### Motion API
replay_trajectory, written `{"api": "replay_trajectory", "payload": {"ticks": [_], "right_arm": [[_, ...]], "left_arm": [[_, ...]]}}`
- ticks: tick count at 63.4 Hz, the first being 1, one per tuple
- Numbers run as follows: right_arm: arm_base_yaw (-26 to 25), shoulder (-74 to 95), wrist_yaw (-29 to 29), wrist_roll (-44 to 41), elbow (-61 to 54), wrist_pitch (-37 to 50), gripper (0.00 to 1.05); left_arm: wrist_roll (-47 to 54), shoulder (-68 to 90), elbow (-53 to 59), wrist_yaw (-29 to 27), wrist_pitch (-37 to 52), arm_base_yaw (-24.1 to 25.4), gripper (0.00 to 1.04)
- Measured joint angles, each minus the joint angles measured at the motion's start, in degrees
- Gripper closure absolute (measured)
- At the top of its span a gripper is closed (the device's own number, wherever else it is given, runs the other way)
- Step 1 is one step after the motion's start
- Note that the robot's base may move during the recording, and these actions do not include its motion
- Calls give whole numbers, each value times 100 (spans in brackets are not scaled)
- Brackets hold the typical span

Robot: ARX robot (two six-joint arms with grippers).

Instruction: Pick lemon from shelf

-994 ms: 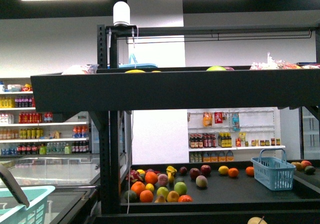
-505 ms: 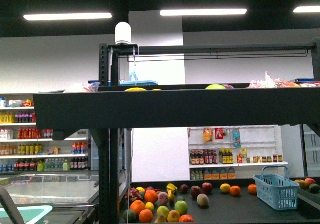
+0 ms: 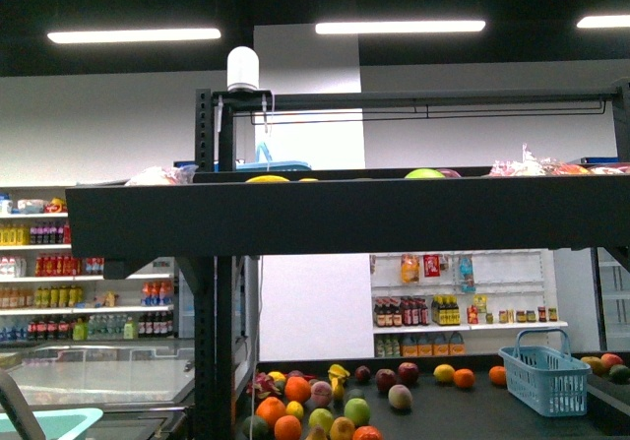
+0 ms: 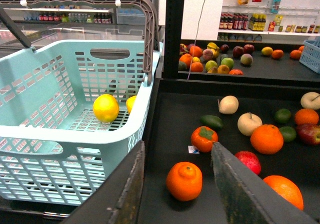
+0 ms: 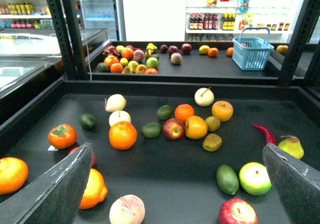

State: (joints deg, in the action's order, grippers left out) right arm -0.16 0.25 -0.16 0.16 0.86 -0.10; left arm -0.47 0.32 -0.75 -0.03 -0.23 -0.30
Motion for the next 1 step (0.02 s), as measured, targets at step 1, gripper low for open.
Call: {"api": "replay_trajectory", "payload": {"ticks": [1], "right_arm": [[0, 0, 0, 0, 0, 0, 2]], "left_arm": [[0, 0, 0, 0, 0, 0, 49]]}}
